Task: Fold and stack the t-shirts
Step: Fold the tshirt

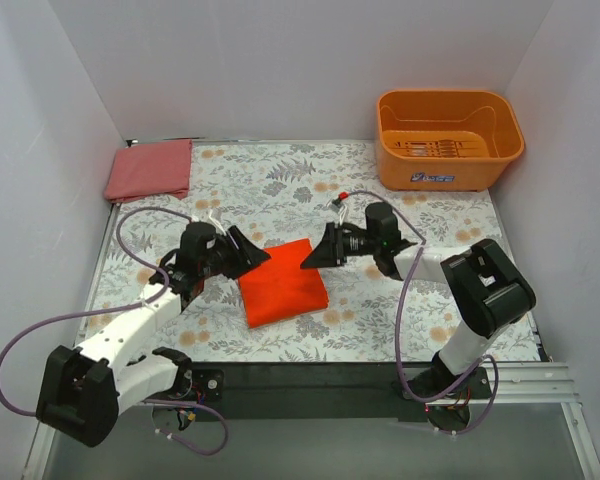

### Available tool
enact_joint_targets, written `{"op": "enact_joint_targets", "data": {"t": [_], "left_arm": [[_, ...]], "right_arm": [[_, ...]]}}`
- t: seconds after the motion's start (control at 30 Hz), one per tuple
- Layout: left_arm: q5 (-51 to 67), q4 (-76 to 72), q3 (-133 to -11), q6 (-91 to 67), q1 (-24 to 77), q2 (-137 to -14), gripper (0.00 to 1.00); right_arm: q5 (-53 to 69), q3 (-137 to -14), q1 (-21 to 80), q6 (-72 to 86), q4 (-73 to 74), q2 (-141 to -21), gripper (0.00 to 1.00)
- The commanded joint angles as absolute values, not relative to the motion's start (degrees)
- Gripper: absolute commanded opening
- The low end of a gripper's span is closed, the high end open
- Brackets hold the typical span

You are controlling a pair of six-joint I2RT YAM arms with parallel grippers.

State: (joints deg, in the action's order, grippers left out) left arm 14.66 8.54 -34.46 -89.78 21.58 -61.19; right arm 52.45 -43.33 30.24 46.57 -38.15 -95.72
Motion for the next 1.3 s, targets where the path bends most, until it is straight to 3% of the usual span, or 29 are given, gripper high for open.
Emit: {"op": "enact_joint_targets", "data": {"t": [0.0,0.23,0.27,0.37,0.5,0.83,1.27], "left_arm": [[19.95,14.50,-26.49,-95.43,25.38,-58.20,0.41],[16.26,15.99,-18.64,-102.56,26.10,-58.62,0.25],[16.00,17.30,-18.20,-103.53,26.10,-58.71,0.24],[12.75,21.86,-18.28,-105.20,25.75,-55.39,0.20],[8.88,26.00,-19.68,-104.51,25.31,-48.70,0.20],[0.71,31.99,-30.04,-95.20,25.22,-46.58,0.39],[-21.34,32.44,-39.73,-81.84,25.23,-46.94,0.48]], "right_arm": [[56.25,-36.23,32.60,50.80,-44.64,-96.50,0.49],[56.25,-28.93,32.08,53.43,-55.79,-108.97,0.49],[56.86,-26.31,31.38,57.44,-62.60,-111.25,0.49],[58.44,-22.86,29.45,64.83,-71.25,-112.33,0.59],[58.62,-20.39,29.18,66.97,-74.97,-107.78,0.61],[54.58,-32.75,32.16,64.97,-66.82,-100.90,0.61],[44.13,-43.68,44.91,57.84,-51.42,-115.47,0.60]]}}
